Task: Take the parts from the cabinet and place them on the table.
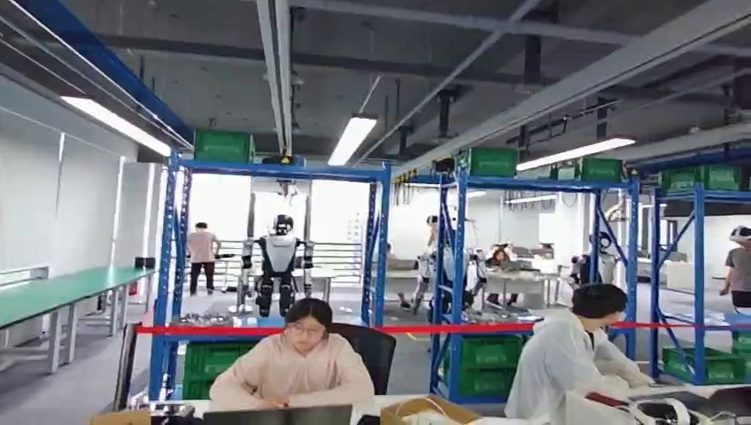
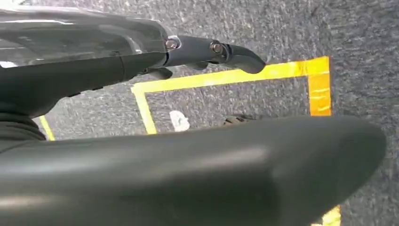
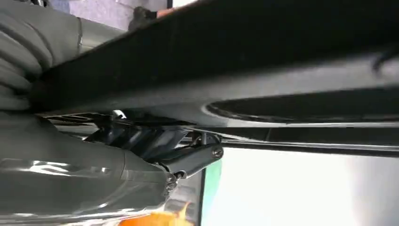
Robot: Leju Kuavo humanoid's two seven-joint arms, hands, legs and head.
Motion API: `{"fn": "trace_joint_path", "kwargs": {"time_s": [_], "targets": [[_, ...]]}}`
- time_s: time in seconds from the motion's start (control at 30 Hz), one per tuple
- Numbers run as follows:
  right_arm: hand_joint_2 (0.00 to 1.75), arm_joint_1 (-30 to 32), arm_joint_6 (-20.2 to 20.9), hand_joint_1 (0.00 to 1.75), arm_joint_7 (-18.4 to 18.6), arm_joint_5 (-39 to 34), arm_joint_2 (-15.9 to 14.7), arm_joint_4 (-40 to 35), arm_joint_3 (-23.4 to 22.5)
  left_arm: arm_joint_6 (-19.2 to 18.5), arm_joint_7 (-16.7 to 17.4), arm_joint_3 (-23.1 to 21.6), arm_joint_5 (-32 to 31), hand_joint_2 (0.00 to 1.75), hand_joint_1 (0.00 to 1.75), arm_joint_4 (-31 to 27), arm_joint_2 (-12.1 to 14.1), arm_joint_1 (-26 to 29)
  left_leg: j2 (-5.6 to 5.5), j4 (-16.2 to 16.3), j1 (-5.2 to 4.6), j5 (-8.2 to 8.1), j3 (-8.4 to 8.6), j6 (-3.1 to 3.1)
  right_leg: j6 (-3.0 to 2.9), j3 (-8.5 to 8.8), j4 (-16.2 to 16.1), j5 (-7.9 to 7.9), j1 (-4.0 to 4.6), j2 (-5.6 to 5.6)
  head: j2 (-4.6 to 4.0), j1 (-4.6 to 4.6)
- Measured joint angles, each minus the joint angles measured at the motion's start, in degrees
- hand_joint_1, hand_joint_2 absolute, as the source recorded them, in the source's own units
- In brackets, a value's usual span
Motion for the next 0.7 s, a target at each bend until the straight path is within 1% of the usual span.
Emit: {"fn": "trace_joint_path", "kwargs": {"time_s": [0.03, 0.07, 0.1, 0.13, 0.2, 0.23, 0.27, 0.3, 0.33, 0.37, 0.4, 0.43, 0.47, 0.53, 0.57, 0.6, 0.63, 0.67, 0.7], "targets": [[1.75, -0.4, 0.0, 1.75, 0.2, 0.1, 0.0, 0.0, 0.0, 0.0, 0.0, 0.0, 0.0, 1.75, 0.00, 0.0, -0.1, 0.0, 0.04, -0.4, -0.12, 0.15, 0.20, -0.29, -0.21, 0.35, -0.7, -0.01, -0.02, 0.01, 0.00, 0.00], [1.75, -0.7, 0.1, 1.75, 0.5, 0.2, 0.2, -0.1, 0.0, 0.0, -0.1, -0.1, 0.0, 1.75, 0.00, 0.0, -0.1, -0.1, 0.08, -0.5, -0.19, -0.21, 0.25, -0.50, -0.41, 1.25, -2.5, 0.40, -0.74, -0.21, 0.00, 0.04], [1.75, -1.3, 0.2, 1.75, 0.8, 0.2, 0.3, -0.1, 0.0, -0.2, -0.1, -0.2, 0.0, 1.75, 0.00, 0.0, -0.1, -0.2, 0.12, 0.1, -0.24, -0.85, 0.06, -0.57, -0.55, 1.72, -3.3, 0.66, -0.66, -0.35, -0.02, 0.02], [1.75, -2.0, 0.4, 1.75, 1.2, 0.2, 0.5, 0.0, 0.1, -0.2, -0.1, -0.2, 0.0, 1.75, 0.00, 0.0, -0.1, -0.2, 0.11, 3.1, -0.26, -2.60, -1.25, -0.70, -0.73, 1.86, -3.4, 0.68, -0.74, -0.45, -0.02, 0.00], [1.75, -3.0, 0.5, 1.75, 1.9, 0.1, 0.8, 0.2, 0.2, -0.3, -0.1, -0.2, 0.0, 1.75, 0.00, 0.0, -0.1, -0.2, 0.12, 11.7, -0.11, -6.18, -5.63, -1.18, -0.89, 2.00, -3.4, 0.51, -0.73, -0.51, -0.04, 0.02], [1.75, -3.2, 0.5, 1.75, 2.1, 0.1, 0.9, 0.4, 0.3, -0.3, -0.1, -0.2, 0.0, 1.75, 0.00, 0.0, -0.1, -0.2, 0.12, 14.9, -0.10, -6.91, -7.45, -1.42, -0.88, 2.02, -3.3, 0.43, -0.74, -0.52, -0.04, 0.04], [1.75, -3.4, 0.6, 1.75, 2.3, 0.1, 1.0, 0.7, 0.4, -0.4, -0.1, -0.3, 0.0, 1.75, 0.00, 0.0, -0.1, -0.1, 0.13, 15.5, 0.03, -6.19, -7.95, -1.65, -0.80, 2.17, -3.3, 0.31, -0.80, -0.50, -0.04, 0.04], [1.75, -3.8, 0.6, 1.75, 2.5, 0.2, 1.0, 0.9, 0.6, -0.4, -0.1, -0.3, 0.0, 1.75, 0.00, 0.0, -0.1, -0.1, 0.13, 13.2, 0.23, -4.26, -7.10, -1.89, -0.59, 2.33, -3.3, 0.11, -0.90, -0.46, -0.04, 0.04], [1.75, -4.4, 0.5, 1.75, 2.6, 0.3, 1.0, 1.1, 0.7, -0.4, -0.1, -0.4, 0.1, 1.75, 0.00, 0.0, -0.1, -0.2, 0.20, 9.0, 0.46, -1.53, -5.14, -2.17, -0.30, 2.54, -3.0, -0.19, -1.05, -0.42, -0.04, 0.04], [1.75, -5.2, 0.5, 1.75, 2.7, 0.4, 1.1, 1.3, 0.9, -0.4, -0.1, -0.5, 0.1, 1.75, 0.00, 0.0, -0.1, -0.2, 0.90, 3.8, 0.67, 1.30, -2.68, -2.40, -0.05, 2.72, -2.5, -0.72, -1.22, -0.77, -0.04, 0.04], [1.75, -5.9, 0.4, 1.75, 2.8, 0.5, 1.1, 1.5, 1.2, -0.4, 0.0, -0.6, 0.2, 1.75, 0.00, 0.0, -0.2, -0.4, 2.83, 1.2, 0.62, 1.45, -1.36, -2.67, 0.44, 2.69, -1.9, -1.34, -1.16, -0.83, -0.04, 0.04], [1.75, -6.4, 0.3, 1.75, 2.9, 0.5, 1.0, 1.7, 1.3, -0.3, 0.0, -0.8, 0.3, 1.75, 0.00, 0.0, -0.6, -0.7, 3.35, 0.2, 0.10, 1.06, -1.20, -2.15, 0.86, 2.43, -1.0, -1.83, -0.61, -0.84, -0.04, 0.09], [1.75, -6.9, 0.2, 1.75, 3.1, 0.7, 1.0, 2.0, 1.4, -0.3, 0.2, -0.8, 0.6, 1.75, 0.00, 0.0, -0.5, -1.0, 2.88, 0.6, 0.21, 0.90, -1.52, -1.23, 0.91, 2.37, -1.1, -1.93, -0.57, -1.12, -0.04, 0.07], [1.75, -7.4, 0.0, 1.75, 3.4, 0.7, 1.0, 2.5, 1.8, -0.3, 0.2, -0.9, 0.7, 1.75, 0.00, 0.0, -0.6, -0.9, 2.21, 0.8, -0.01, 0.83, -1.57, -0.70, 1.04, 2.60, -1.2, -2.05, -0.60, -1.77, -0.04, 0.07], [1.75, -7.8, -0.4, 1.75, 3.6, 0.7, 1.0, 2.8, 2.0, -0.3, 0.2, -0.9, 0.8, 1.75, 0.00, 0.0, -0.7, -0.7, 2.01, 0.6, 0.20, 0.87, -1.48, -0.48, 1.39, 2.67, -1.0, -2.59, -0.78, -1.83, -0.04, 0.07], [1.75, -8.2, -0.9, 1.75, 3.8, 1.1, 1.0, 3.0, 2.1, -0.3, 0.2, -1.0, 0.9, 1.75, 0.00, 0.0, -0.7, -0.6, 1.86, 0.6, 0.21, 0.86, -1.37, -0.12, 1.69, 2.39, 0.1, -3.38, -0.89, -1.30, -0.04, 0.07], [1.75, -8.7, -2.0, 1.75, 3.8, 2.3, 0.9, 3.2, 2.2, -0.2, 0.2, -1.0, 1.2, 1.75, 0.00, 0.0, -0.7, -0.6, 1.74, 0.6, 0.22, 0.79, -1.34, 0.05, 1.92, 1.07, 2.8, -4.98, -0.99, -1.14, -0.04, 0.07], [1.75, -9.2, -3.7, 1.75, 3.6, 4.5, 0.9, 3.5, 2.3, -0.2, 0.2, -1.0, 1.3, 1.75, 0.00, 0.0, -0.7, -0.7, 1.59, 0.6, 0.20, 0.76, -1.34, 0.15, 2.10, -1.21, 7.3, -7.11, -1.06, -1.15, -0.04, 0.07], [1.75, -9.7, -6.0, 1.75, 3.5, 7.8, 0.9, 3.7, 2.5, -0.1, 0.2, -1.1, 1.5, 1.75, 0.00, 0.0, -0.7, -0.7, 1.54, 0.6, 0.13, 0.66, -1.32, 0.30, 2.20, -3.88, 12.3, -9.00, -1.07, -1.15, -0.04, 0.04]]}}
